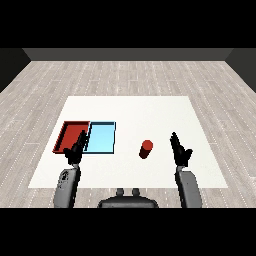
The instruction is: Pick the red can and put it in the red box
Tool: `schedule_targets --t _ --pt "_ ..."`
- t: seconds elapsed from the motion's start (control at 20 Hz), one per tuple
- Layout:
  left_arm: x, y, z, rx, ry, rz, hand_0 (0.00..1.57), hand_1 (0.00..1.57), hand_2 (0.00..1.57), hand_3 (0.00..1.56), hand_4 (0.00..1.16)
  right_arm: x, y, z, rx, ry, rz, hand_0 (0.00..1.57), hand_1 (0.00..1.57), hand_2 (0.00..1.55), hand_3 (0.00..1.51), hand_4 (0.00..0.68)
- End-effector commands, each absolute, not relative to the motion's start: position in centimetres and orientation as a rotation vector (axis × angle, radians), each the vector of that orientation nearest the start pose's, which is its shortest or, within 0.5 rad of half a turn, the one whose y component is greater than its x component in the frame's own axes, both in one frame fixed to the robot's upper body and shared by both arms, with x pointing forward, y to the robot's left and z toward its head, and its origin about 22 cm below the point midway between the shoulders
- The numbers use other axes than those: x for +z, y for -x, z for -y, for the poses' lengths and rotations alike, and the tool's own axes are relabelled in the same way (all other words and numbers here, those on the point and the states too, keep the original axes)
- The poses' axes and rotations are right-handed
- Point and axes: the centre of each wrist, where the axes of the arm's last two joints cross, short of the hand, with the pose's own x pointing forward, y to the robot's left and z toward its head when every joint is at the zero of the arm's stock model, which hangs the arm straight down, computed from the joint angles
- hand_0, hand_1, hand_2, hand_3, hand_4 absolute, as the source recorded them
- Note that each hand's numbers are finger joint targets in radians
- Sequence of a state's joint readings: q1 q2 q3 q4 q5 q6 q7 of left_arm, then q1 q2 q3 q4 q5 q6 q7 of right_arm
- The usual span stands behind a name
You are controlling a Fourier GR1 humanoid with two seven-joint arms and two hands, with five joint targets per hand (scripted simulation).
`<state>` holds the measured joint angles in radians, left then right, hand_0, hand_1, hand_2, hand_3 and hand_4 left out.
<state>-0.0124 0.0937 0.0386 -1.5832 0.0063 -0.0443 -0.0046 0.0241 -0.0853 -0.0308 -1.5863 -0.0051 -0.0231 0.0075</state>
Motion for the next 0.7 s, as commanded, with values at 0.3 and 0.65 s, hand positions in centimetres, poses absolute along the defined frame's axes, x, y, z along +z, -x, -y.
schedule_targets --t 0.3,0.65 --pt "5.6 -25.7 -24.5 -0.018 0.009 1.951 0.00 0.00 0.00 0.00 0.00 2.8 -21.8 30.6 0.043 -0.044 1.873 0.00 0.00 0.00 0.00 0.000" --pt "3.6 -25.9 -24.6 -0.029 0.006 2.029 0.00 0.00 0.00 0.00 0.00 1.3 -19.3 34.8 0.077 -0.091 1.929 0.00 0.00 0.00 0.00 0.000"
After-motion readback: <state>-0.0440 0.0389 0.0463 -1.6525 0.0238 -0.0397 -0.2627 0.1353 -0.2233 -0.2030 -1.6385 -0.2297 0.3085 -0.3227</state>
